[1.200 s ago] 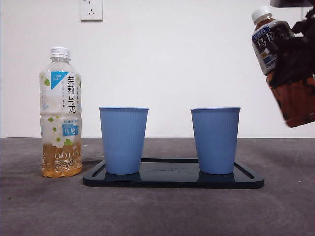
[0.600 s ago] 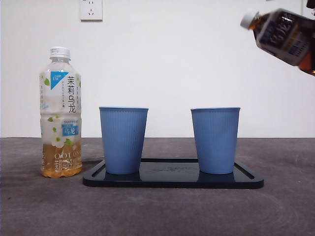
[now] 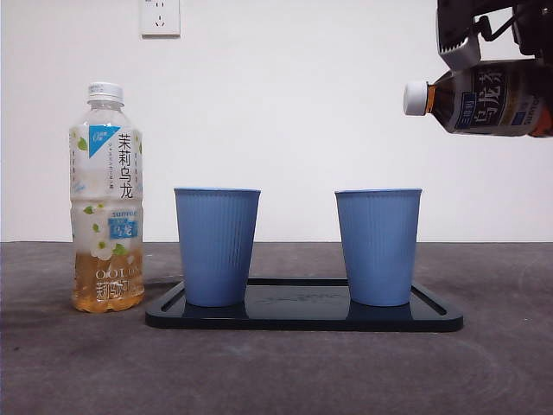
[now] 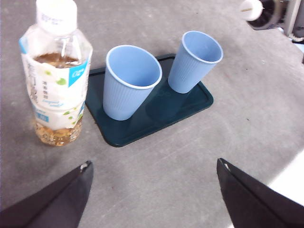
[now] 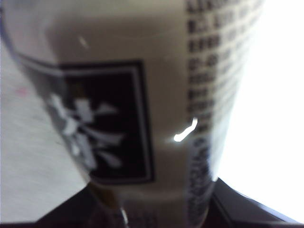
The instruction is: Pour the drink into the cup
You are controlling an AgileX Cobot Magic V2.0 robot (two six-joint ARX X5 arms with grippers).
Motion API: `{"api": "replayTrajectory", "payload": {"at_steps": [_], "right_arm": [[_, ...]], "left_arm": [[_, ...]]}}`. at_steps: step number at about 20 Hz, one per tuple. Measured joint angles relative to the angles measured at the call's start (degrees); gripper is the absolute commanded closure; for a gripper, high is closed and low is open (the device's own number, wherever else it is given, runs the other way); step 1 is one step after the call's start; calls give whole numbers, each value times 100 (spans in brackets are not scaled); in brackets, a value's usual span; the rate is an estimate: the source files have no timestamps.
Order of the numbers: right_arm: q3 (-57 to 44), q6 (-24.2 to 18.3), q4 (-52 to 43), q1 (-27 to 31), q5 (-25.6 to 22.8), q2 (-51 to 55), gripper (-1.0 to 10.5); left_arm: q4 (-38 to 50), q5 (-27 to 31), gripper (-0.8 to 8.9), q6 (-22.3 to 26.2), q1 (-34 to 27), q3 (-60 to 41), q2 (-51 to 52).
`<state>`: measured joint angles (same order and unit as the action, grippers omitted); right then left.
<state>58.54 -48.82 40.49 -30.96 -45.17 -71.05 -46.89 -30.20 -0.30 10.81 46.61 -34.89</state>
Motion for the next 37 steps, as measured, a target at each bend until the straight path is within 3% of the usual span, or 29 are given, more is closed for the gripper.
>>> {"api": "replayTrajectory", "payload": {"at_steps": [5, 12, 30, 34, 37], "right_arm": [[13, -483, -87, -210, -573, -188, 926], [13, -796, -299, -439, -911, -461, 926], [13, -885, -341, -472, -990, -586, 926], [13, -566, -341, -472, -715, -581, 926], [59, 258, -232, -391, 9, -352, 927]], "left_arm": [[0, 0, 392, 0, 72, 0, 9], [-11, 0, 392, 0, 127, 0, 74], [-11, 0, 392, 0, 144, 2, 74], [-11, 0, 392, 0, 144, 2, 74], [-9, 0, 392, 0, 144, 2, 74]]}}
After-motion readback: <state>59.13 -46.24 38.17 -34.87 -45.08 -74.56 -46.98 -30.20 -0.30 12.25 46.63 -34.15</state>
